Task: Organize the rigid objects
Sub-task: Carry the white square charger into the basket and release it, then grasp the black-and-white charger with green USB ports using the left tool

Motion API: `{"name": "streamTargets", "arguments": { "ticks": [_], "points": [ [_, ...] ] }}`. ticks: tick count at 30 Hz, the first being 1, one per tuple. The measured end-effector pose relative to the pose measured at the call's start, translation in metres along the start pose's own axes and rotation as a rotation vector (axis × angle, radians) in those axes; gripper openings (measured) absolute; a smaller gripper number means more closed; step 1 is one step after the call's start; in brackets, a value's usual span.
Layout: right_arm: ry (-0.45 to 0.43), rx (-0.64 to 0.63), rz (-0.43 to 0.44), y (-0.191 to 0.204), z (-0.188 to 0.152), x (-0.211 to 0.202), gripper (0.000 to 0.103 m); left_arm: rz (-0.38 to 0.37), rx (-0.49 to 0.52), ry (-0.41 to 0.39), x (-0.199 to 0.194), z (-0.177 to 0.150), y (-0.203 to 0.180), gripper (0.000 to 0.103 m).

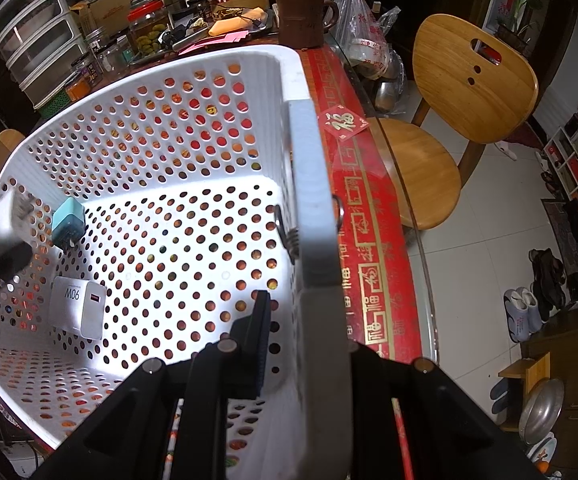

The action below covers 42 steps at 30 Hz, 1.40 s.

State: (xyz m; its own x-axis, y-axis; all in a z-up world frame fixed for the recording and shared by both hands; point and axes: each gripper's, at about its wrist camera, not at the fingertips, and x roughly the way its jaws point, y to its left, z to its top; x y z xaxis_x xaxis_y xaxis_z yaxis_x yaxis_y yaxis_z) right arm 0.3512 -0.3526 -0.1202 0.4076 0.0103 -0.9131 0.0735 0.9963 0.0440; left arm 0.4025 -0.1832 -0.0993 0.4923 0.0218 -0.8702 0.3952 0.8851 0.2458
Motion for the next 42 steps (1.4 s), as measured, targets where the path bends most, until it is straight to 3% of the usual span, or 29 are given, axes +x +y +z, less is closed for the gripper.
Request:
{"name": "streamTargets", "arguments": {
  "ticks": [11,14,17,21,26,32,36,42],
  "points": [
    [0.000,-0.002,0.004,0.001,0.000,-0.002,0.015,0.022,0.010,-0.047,-0.005,-0.009,0.003,0.071],
    [0.000,-0.002,0.004,0.001,0.000,-0.002,0.015,0.064,0.027,-0.113,-0.020,-0.016,0.007,0.087],
    [0.000,-0.004,0.006,0.000,0.001,-0.002,0.015,0.097,-0.031,-0.225,-0.053,-0.032,0.024,0.089],
    [-0.003,-0.002,0.011,-0.001,0.001,-0.002,0.015,0.090,-0.138,-0.323,-0.100,-0.069,0.067,0.102],
    [-0.003,-0.002,0.010,-0.002,0.002,-0.002,0.015,0.186,-0.247,-0.264,-0.094,-0.117,0.121,0.102],
    [-0.008,-0.001,0.015,-0.002,0.001,-0.002,0.015,0.135,-0.412,-0.119,-0.019,-0.183,0.167,0.101],
    [-0.006,0.002,0.016,-0.003,0.000,-0.002,0.015,0.096,-0.515,-0.090,0.018,-0.215,0.187,0.095],
    [-0.005,0.002,0.016,-0.003,0.002,-0.002,0.015,0.074,-0.539,-0.093,0.044,-0.216,0.196,0.095]
  ]
}}
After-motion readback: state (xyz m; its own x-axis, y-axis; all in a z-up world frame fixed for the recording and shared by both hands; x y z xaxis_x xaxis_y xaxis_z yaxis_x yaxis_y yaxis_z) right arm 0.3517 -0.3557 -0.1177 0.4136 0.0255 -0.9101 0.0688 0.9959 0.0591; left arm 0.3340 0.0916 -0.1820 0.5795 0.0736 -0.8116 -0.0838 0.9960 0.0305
